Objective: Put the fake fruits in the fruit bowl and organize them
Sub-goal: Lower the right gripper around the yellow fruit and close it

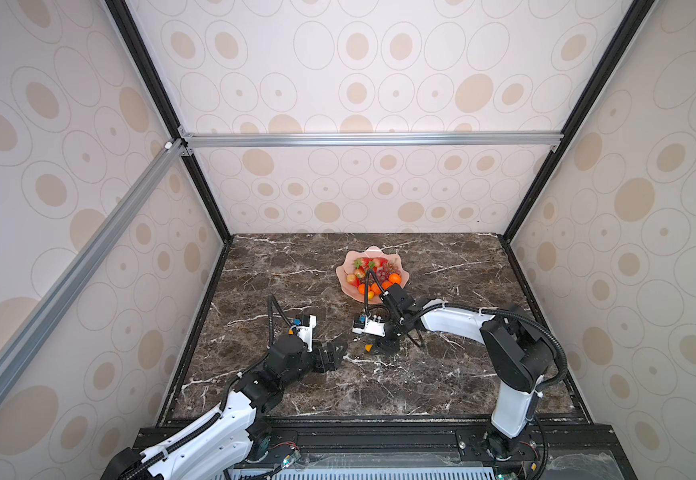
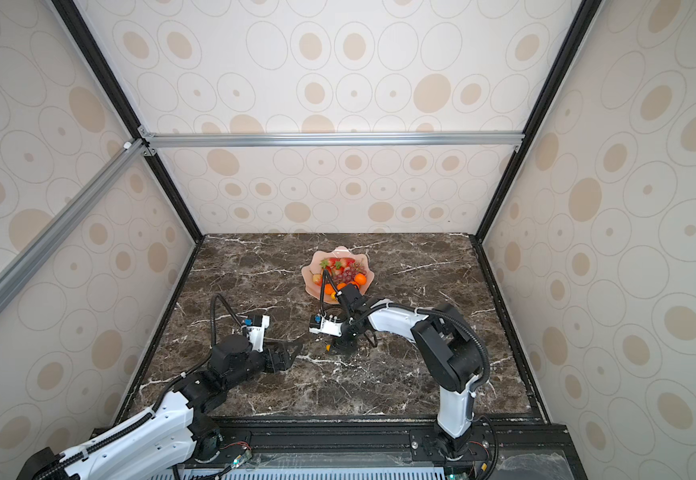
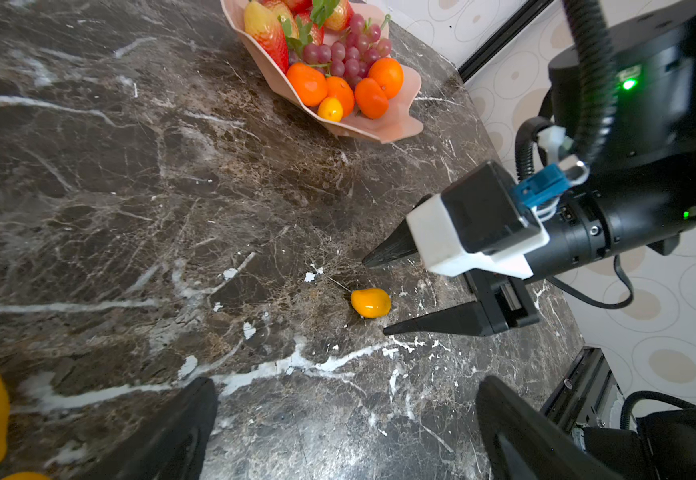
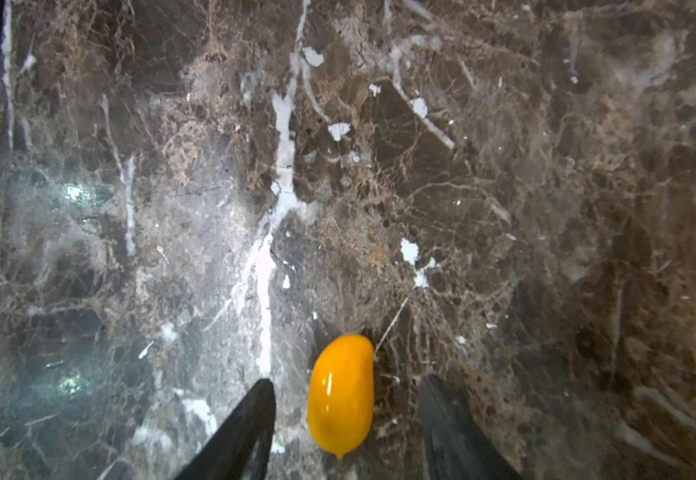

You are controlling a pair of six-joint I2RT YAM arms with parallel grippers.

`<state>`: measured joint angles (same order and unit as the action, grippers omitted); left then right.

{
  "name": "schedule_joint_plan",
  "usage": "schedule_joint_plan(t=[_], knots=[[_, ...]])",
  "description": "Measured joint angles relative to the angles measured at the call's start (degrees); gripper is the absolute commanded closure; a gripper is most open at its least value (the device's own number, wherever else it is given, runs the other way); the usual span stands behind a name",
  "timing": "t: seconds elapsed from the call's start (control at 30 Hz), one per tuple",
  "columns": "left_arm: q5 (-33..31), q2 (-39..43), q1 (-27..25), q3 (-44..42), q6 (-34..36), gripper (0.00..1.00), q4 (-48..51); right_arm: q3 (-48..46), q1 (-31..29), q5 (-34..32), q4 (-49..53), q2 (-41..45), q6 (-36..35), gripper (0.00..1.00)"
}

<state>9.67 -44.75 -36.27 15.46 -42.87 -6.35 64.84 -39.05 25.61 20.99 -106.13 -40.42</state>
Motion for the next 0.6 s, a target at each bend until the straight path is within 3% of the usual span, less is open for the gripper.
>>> schedule_joint_plan(t=[0.6], knots=[[-0.52,-0.48,-0.02,0.0,-0.02,0.02,-0.02,3.39,-1.14,-1.9,2.91,-3.19,-1.36,0.48]])
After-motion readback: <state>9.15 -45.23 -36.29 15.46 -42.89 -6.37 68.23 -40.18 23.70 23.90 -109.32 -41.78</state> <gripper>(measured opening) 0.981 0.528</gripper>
